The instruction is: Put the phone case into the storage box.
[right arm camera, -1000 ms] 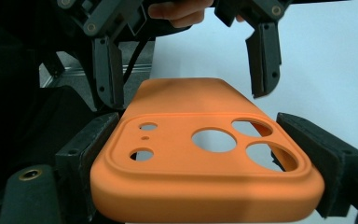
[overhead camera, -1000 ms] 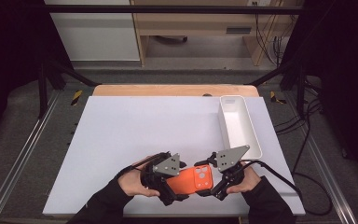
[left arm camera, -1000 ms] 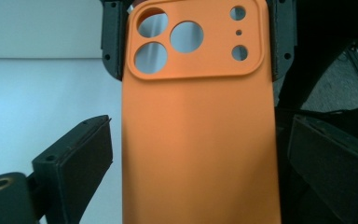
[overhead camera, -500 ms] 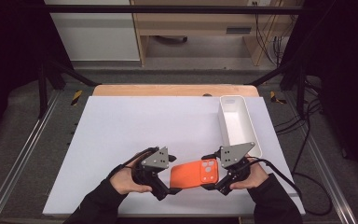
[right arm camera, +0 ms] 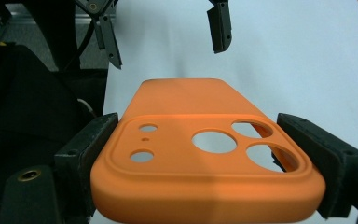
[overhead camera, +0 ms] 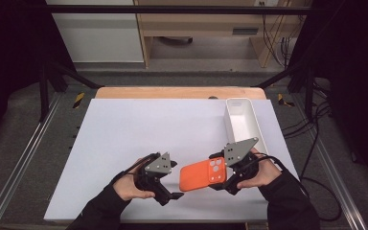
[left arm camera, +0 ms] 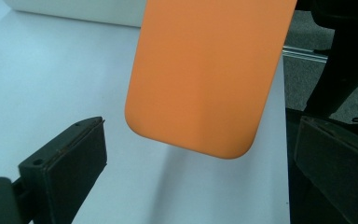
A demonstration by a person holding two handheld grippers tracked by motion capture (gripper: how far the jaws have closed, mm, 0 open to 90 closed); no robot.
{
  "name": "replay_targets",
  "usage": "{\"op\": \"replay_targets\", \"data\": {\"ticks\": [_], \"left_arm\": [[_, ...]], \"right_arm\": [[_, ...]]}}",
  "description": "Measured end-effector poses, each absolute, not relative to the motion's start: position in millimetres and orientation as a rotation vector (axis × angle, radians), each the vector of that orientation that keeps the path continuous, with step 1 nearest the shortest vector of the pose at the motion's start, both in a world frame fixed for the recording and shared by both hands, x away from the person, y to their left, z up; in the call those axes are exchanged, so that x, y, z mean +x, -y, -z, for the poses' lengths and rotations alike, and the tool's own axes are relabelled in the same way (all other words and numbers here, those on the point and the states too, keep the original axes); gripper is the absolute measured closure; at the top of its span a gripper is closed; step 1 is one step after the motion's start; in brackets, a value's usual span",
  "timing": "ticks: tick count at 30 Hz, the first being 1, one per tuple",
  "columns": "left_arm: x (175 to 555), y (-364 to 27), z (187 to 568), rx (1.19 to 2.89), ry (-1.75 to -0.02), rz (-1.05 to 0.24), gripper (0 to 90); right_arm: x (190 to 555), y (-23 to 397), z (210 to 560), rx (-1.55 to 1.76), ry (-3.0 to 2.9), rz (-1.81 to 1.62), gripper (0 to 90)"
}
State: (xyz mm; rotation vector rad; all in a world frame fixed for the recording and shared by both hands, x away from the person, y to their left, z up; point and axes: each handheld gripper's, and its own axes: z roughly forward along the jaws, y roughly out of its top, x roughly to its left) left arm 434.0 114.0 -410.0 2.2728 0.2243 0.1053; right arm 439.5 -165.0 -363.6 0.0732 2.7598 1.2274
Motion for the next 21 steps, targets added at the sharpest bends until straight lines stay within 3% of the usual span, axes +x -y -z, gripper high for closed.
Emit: {"op": "replay_targets", "data": {"ticks": [21], "left_arm": [[435,-111,415,2.321,-0.214,-0.118,1.6]], "right_arm": [[445,129,350,-0.003,-2.877,-0.977,16.2]]}}
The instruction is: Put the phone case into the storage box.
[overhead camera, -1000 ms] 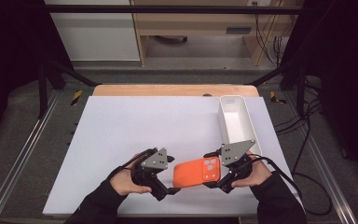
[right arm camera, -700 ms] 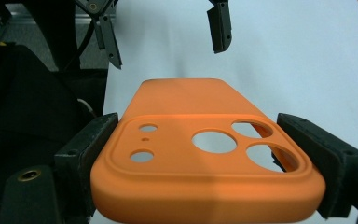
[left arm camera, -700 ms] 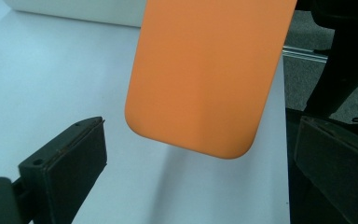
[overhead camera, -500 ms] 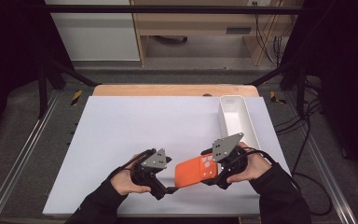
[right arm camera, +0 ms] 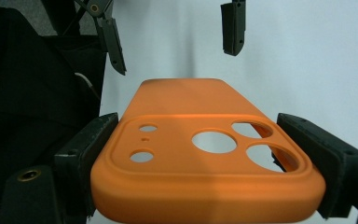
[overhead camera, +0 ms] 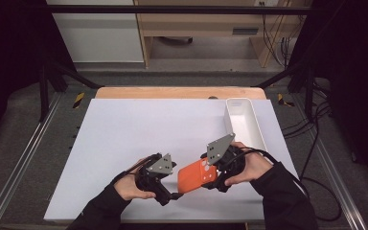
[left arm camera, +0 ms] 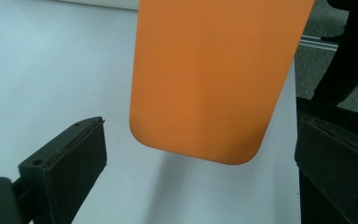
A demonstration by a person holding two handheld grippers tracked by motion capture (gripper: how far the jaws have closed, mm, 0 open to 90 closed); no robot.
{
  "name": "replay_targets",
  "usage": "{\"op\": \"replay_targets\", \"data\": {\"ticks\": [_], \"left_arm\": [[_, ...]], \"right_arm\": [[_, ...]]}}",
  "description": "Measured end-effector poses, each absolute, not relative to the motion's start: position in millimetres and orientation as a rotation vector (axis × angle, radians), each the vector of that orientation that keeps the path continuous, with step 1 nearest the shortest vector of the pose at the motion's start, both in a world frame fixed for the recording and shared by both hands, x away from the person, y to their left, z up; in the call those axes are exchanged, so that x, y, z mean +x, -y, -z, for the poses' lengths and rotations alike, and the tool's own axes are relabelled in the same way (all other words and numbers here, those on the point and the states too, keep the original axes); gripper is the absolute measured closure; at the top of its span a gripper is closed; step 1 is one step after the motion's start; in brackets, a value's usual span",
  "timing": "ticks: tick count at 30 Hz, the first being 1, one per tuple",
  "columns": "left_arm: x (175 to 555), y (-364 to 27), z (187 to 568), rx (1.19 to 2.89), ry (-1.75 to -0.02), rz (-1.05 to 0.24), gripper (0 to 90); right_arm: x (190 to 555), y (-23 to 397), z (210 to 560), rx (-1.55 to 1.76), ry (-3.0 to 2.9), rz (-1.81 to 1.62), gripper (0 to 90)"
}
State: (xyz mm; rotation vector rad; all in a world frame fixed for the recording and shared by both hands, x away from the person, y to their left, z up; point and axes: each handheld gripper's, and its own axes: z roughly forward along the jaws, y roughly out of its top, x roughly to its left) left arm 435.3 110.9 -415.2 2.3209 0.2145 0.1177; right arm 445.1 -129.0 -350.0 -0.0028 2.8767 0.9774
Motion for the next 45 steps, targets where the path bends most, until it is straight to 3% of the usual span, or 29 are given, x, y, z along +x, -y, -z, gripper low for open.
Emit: {"op": "replay_targets", "data": {"ticks": [45], "left_arm": [[446,-75,413,2.538,-0.089,-0.14,1.3]], "right_arm": [[447,90,349,-0.083,-2.924,-0.8,16.2]]}}
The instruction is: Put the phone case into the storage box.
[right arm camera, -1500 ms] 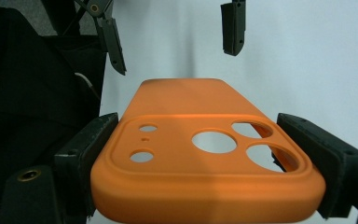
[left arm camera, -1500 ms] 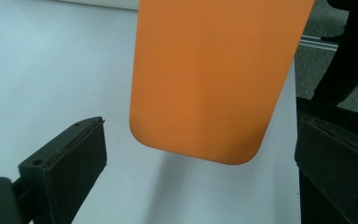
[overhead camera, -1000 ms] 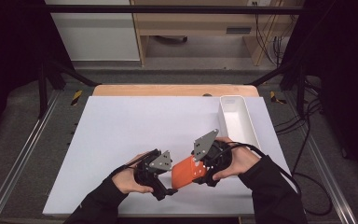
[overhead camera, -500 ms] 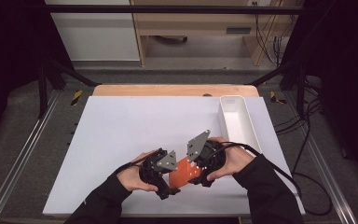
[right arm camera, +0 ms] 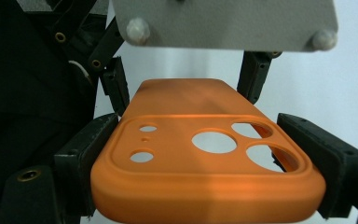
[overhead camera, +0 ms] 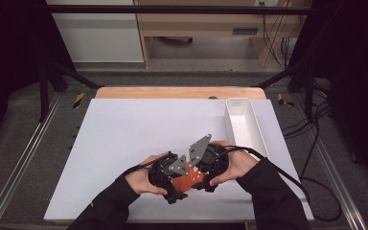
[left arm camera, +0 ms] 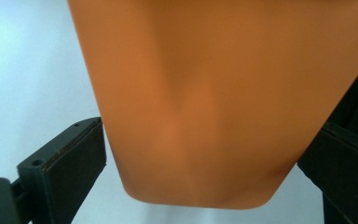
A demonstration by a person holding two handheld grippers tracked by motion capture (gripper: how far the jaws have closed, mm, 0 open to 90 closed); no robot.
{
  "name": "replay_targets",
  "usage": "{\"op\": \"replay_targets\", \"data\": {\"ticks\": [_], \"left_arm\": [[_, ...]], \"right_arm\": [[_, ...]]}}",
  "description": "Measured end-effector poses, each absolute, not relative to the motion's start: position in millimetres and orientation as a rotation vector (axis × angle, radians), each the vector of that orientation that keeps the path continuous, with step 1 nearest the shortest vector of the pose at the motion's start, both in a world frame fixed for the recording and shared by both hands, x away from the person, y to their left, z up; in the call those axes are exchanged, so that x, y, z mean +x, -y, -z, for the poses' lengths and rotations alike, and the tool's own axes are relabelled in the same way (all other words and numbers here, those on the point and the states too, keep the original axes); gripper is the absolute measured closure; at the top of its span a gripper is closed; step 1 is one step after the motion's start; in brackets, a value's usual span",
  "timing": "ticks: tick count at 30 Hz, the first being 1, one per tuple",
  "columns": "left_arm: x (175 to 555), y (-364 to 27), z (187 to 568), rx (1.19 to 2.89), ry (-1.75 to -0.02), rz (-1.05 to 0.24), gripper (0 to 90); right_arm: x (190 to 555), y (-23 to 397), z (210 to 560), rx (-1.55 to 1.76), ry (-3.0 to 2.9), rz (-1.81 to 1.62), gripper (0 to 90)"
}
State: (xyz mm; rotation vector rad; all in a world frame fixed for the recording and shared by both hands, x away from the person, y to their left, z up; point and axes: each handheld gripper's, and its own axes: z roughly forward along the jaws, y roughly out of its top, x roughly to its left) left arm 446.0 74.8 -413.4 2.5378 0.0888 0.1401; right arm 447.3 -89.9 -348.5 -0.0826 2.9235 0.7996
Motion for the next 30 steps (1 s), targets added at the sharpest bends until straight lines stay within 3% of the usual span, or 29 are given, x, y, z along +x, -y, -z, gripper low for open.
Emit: {"op": "replay_targets", "data": {"ticks": [10,25,30], "left_arm": [[446,-66,414,2.564,-0.082,-0.132,2.6],[444,-62,415,2.577,-0.05,-0.171,14.3],[444,-61,415,2.576,-0.047,-0.176,14.5]], "right_arm": [[446,90,349,-0.098,-2.917,-0.788,16.1],[446,88,351,-0.099,-2.929,-0.765,16.1],[446,88,351,-0.097,-2.931,-0.759,16.1]]}}
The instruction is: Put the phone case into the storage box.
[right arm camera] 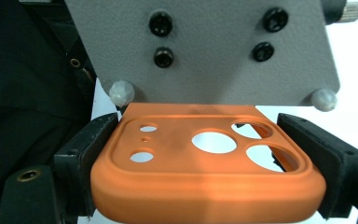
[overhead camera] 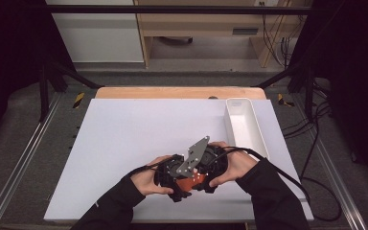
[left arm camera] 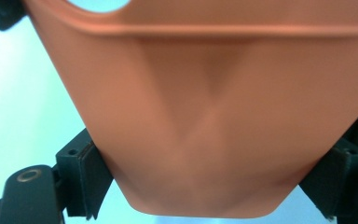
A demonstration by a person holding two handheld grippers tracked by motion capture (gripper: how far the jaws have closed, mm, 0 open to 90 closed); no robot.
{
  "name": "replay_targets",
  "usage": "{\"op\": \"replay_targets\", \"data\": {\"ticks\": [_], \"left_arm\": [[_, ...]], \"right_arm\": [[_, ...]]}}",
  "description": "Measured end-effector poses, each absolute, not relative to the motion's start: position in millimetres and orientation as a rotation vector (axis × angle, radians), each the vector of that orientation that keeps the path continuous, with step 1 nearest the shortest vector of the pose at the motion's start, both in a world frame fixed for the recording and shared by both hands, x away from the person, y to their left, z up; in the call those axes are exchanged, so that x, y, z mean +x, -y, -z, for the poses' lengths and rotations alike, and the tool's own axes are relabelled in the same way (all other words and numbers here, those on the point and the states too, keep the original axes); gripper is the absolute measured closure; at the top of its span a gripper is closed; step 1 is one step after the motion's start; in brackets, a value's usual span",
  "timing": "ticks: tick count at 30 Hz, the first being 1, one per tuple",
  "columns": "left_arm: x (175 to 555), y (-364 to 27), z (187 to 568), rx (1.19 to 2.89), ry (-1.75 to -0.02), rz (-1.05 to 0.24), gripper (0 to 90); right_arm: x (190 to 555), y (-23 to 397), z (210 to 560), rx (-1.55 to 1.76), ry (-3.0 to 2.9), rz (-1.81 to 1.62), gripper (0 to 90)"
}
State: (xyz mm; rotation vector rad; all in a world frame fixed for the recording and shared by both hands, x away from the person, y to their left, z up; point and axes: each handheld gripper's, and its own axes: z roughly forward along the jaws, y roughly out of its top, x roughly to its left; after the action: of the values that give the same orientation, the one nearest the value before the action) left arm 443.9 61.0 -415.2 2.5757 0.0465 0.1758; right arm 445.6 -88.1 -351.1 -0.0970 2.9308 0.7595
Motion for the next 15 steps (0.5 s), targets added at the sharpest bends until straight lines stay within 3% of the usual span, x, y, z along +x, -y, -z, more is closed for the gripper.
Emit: {"op": "replay_targets", "data": {"ticks": [15], "left_arm": [[443.4,-58.4,417.1,2.605,-0.052,-0.18,15.0]], "right_arm": [[445.1,85.8,353.4,-0.104,-2.934,-0.739,16.0]]}}
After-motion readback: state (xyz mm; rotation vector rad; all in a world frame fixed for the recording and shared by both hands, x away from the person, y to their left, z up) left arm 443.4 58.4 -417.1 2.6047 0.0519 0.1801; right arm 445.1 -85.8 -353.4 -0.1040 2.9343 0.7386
